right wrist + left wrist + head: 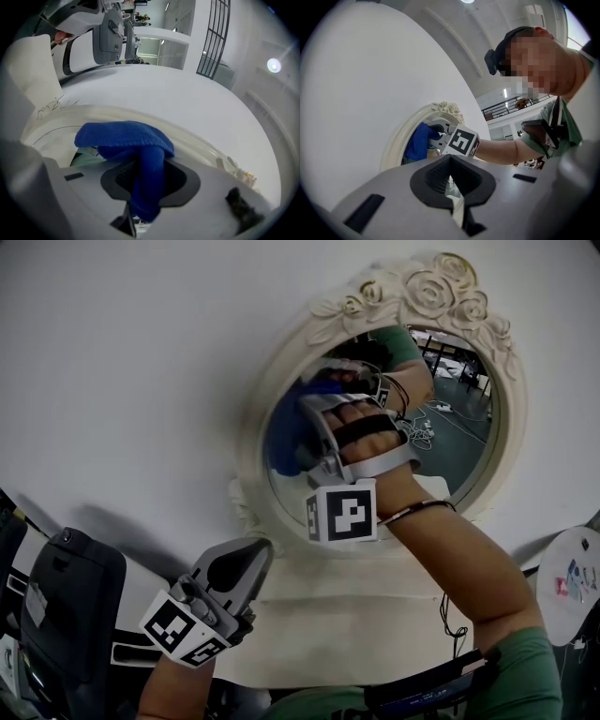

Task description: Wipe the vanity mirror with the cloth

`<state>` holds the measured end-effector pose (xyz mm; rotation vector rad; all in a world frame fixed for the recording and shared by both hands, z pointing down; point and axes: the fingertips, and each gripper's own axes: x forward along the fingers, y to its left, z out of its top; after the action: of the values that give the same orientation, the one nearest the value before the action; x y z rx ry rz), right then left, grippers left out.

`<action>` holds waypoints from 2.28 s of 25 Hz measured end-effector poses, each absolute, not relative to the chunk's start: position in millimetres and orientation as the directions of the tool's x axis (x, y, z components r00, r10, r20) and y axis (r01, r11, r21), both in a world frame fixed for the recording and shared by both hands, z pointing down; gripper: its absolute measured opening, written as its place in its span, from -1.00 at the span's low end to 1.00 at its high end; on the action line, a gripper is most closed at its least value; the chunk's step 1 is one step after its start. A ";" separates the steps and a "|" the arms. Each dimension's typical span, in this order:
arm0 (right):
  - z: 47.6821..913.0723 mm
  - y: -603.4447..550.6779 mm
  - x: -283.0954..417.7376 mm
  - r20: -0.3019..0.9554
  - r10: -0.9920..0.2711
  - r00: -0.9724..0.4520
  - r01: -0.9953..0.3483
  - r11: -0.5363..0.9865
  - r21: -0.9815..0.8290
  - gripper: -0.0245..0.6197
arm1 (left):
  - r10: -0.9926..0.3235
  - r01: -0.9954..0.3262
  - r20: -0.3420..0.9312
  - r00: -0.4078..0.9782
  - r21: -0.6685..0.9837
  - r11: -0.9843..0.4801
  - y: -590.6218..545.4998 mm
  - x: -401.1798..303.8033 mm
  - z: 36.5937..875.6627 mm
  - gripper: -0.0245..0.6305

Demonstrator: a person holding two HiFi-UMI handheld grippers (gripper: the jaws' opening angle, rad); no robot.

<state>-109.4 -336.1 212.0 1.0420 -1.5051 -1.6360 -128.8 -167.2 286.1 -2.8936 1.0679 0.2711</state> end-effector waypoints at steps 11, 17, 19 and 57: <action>212.3 -335.8 0.3 -0.127 -0.924 -0.361 -0.039 -0.121 0.992 -0.59 | -0.604 -0.612 -0.175 0.778 0.009 -0.791 -171.6 -100.9 283.6 -0.93; 210.9 -335.1 89.9 -0.135 -0.961 -0.243 -0.052 -0.126 0.991 -0.59 | -0.585 -0.594 -0.173 0.792 0.004 -0.805 -172.7 -87.8 283.4 -0.93; 210.1 -334.8 119.8 -0.138 -0.971 -0.194 -0.049 -0.131 0.990 -0.59 | -0.581 -0.589 -0.172 0.795 0.004 -0.808 -172.9 -84.9 283.1 -0.93; 219.2 -333.4 -128.0 -0.135 -0.837 -0.530 -0.050 -0.128 0.991 -0.59 | -0.632 -0.637 -0.166 0.757 0.029 -0.770 -176.9 -124.2 295.7 -0.93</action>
<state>-128.0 -333.4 219.2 1.0015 -1.5542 -1.7201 -124.2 -176.9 295.7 -2.9165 1.0543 0.2592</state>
